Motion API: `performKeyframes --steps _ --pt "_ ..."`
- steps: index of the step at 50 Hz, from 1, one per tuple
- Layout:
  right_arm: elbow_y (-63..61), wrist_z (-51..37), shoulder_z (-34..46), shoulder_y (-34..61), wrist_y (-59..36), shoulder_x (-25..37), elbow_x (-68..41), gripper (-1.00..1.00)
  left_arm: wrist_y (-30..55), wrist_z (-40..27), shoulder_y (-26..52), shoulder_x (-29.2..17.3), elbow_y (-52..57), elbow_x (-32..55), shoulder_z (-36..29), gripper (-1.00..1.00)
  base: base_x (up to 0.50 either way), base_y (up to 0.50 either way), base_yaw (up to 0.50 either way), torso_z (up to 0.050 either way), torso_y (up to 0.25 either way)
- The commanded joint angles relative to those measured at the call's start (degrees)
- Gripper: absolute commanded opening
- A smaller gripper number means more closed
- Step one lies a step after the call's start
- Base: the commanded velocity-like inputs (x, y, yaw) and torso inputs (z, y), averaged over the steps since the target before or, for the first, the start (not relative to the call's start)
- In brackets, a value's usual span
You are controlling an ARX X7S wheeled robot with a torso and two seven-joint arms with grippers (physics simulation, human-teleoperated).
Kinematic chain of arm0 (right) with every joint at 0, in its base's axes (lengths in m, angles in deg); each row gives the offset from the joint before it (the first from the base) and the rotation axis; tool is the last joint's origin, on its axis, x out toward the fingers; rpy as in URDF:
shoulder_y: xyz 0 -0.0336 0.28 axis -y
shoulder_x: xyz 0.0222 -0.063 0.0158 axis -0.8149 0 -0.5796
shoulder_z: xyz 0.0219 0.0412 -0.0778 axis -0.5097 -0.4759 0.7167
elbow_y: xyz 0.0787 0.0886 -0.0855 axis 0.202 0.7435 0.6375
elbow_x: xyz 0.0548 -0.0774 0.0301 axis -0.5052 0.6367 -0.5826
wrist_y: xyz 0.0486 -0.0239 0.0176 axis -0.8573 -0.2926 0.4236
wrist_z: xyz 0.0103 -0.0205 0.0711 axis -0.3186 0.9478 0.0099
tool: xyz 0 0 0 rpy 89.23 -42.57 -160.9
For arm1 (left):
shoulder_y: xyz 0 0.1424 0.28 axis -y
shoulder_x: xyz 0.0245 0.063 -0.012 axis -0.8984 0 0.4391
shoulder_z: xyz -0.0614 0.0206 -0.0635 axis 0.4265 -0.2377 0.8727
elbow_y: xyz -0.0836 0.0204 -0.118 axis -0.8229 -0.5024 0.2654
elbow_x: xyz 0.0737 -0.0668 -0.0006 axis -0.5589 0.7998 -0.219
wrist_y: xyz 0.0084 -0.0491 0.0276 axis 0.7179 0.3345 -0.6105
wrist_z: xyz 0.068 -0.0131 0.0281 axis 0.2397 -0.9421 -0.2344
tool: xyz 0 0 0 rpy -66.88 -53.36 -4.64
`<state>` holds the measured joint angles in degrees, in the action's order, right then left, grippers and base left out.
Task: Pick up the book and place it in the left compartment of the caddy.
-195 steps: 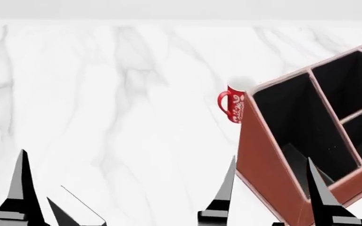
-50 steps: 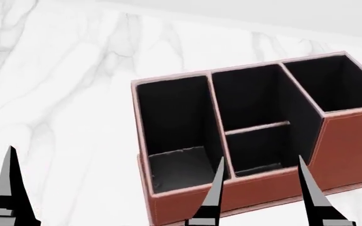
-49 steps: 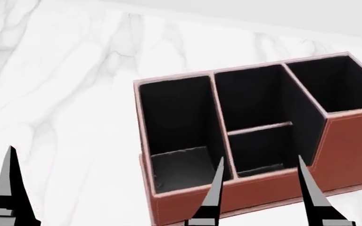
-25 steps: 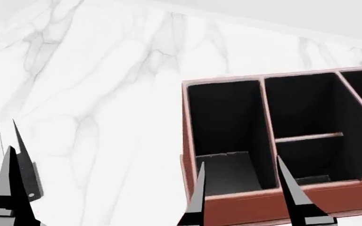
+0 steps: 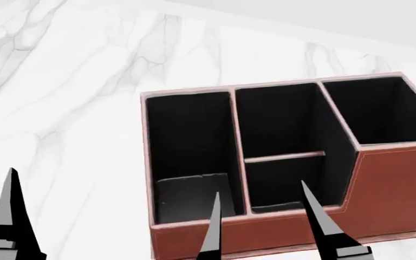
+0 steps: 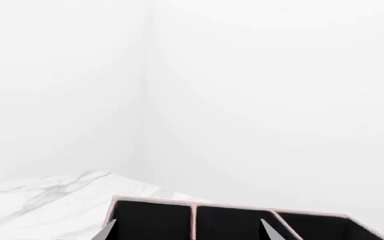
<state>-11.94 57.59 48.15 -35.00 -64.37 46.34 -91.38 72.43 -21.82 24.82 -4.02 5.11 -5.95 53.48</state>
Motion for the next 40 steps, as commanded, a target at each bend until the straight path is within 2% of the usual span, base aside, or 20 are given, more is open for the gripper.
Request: performKeyframes --steps 1,11,12,27,40 --pt "-0.17 0.01 0.59 0.04 0.1 0.47 0.2 1.0 0.23 -0.5 0.1 -0.38 0.34 0.36 -0.15 1.0 0.26 -0.19 0.0 0.0 0.0" --pt "-0.18 -0.56 1.8 0.5 -1.67 0.93 1.99 1.0 -0.27 -0.64 0.13 -0.61 -0.07 0.52 -0.31 1.0 0.42 0.16 0.0 0.0 0.0" --pt "1.09 -0.21 1.35 0.14 0.54 0.9 1.36 1.0 -0.29 -0.65 0.18 -0.63 -0.14 0.58 -0.3 1.0 0.0 0.0 0.0 0.0 0.0" --pt "0.93 -0.79 1.83 0.54 -0.82 1.09 1.62 1.0 -0.98 -1.67 0.14 -0.07 -1.42 2.02 0.84 1.0 0.0 0.0 0.0 0.0 0.001" --pt "1.24 -0.87 2.01 0.59 -0.57 1.36 1.34 1.0 2.58 -9.27 3.43 0.86 -3.72 2.3 8.44 1.0 0.0 0.0 0.0 0.0 0.0"
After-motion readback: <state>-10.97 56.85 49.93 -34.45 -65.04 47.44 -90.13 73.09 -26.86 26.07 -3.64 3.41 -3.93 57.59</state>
